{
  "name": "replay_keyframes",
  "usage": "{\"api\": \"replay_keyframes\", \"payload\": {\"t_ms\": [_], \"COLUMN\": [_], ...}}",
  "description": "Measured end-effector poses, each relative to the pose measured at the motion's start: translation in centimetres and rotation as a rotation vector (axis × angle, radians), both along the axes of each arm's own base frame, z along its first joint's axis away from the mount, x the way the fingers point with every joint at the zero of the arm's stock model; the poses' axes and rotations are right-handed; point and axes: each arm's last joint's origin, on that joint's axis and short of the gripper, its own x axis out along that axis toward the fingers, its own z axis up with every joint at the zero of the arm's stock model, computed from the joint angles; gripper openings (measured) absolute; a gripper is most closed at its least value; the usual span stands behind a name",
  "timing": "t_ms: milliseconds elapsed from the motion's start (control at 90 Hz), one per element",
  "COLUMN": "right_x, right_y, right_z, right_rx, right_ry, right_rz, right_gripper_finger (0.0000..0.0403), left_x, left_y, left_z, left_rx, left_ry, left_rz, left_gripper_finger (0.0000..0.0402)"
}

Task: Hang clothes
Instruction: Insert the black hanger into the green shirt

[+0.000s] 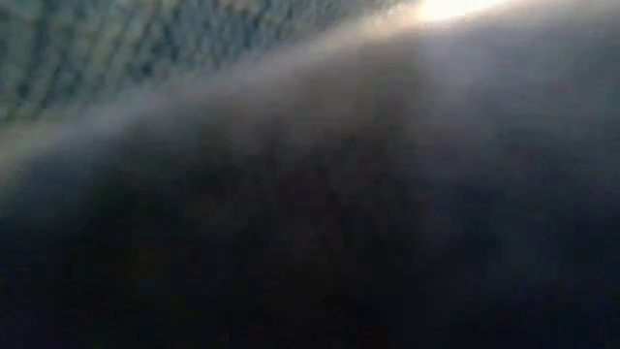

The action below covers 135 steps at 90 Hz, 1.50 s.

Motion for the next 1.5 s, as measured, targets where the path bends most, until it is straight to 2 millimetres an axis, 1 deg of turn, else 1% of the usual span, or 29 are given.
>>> {"api": "replay_keyframes", "payload": {"t_ms": [100,200,311,411,544,567,711,844,911,1011,1189,1300,1400,1500], "right_x": [0.6,1.2,1.4,1.4,1.4,1.4,1.4,1.3,1.4,1.3,1.3,1.3,1.3,1.3], "right_y": [0.1,0.3,0.6,0.8,0.8,0.7,0.3,0.2,0.2,0.4,0.3,0.3,0.3,0.3], "right_z": [-0.1,-0.1,0.1,0.1,0.2,0.2,0.3,0.3,0.2,-0.6,-0.8,-0.7,-0.8,-0.7], "right_rx": [-0.012,-0.023,-0.025,-0.027,-0.036,-0.038,-0.029,-0.026,-0.023,-0.001,0.001,-0.006,-0.011,-0.015], "right_ry": [0.038,0.067,0.062,0.055,0.049,0.048,0.046,0.047,0.057,0.12,0.145,0.141,0.143,0.14], "right_rz": [-0.046,-0.04,-0.028,-0.02,-0.009,-0.013,-0.02,-0.021,-0.018,0.023,0.009,0.009,0.006,0.003], "right_gripper_finger": [0.0214,0.0198,0.0167,0.0116,0.003,0.0025,0.0024,0.0024,0.0024,0.0023,0.0023,0.0023,0.0023,0.0023], "left_x": [0.0,-0.1,-0.1,-0.2,-0.1,-0.1,0.0,0.1,0.1,0.0,-0.1,0.0,-0.3,-0.9], "left_y": [0.0,0.0,0.0,0.0,0.0,0.0,0.0,0.1,0.1,0.2,0.4,0.5,0.4,-0.1], "left_z": [0.0,-0.1,-0.1,-0.1,0.3,0.4,1.5,2.3,2.7,3.0,4.7,5.6,5.7,4.9], "left_rx": [0.0,-0.002,-0.006,-0.011,-0.026,-0.03,-0.029,-0.021,-0.023,-0.021,0.042,0.049,0.028,0.0], "left_ry": [0.0,0.01,0.016,0.017,0.025,0.028,0.05,0.066,0.063,0.08,0.111,0.112,0.096,0.044], "left_rz": [0.0,0.0,0.006,0.023,0.048,0.053,0.088,0.112,0.119,0.145,0.19,0.252,0.317,0.373], "left_gripper_finger": [0.0001,0.0001,0.0001,0.0001,0.0001,0.0001,0.0014,0.0043,0.0066,0.0108,0.0185,0.022,0.0235,0.0234]}}
